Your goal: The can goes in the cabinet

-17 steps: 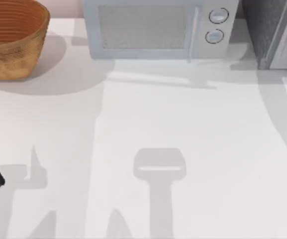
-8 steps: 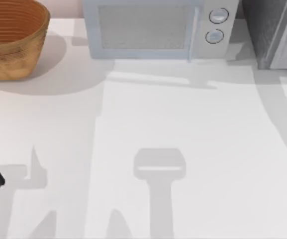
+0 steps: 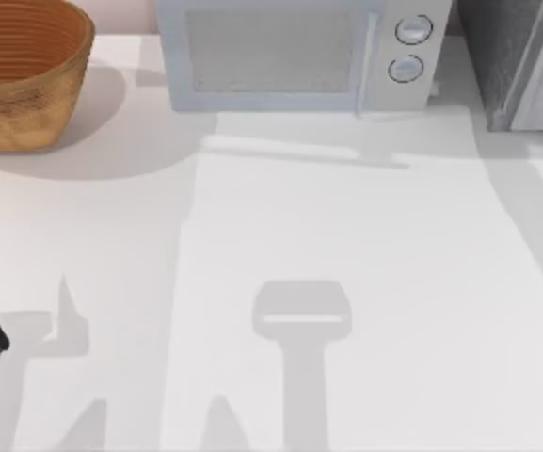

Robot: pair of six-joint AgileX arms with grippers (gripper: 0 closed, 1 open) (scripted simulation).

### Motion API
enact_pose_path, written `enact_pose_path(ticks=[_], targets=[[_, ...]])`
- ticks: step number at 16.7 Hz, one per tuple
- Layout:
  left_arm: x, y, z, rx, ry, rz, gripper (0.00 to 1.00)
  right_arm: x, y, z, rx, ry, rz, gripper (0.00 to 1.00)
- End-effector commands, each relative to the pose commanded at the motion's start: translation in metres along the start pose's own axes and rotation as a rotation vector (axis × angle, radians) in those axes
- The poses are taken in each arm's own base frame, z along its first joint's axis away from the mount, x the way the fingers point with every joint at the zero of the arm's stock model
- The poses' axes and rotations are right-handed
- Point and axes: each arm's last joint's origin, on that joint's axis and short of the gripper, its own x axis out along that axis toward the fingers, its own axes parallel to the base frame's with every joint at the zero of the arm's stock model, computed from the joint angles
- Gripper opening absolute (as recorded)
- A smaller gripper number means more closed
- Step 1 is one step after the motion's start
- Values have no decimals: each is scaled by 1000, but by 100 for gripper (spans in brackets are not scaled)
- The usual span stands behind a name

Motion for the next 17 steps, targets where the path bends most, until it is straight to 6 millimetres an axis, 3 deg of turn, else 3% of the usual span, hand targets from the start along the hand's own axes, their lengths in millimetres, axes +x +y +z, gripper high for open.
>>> enact_pose_path(ticks=[8,17], targets=[[0,0,0,0,0,0,100,34,0,16,5,-15,-4,0],[0,0,0,0,0,0,100,75,1,18,1,-10,2,0]])
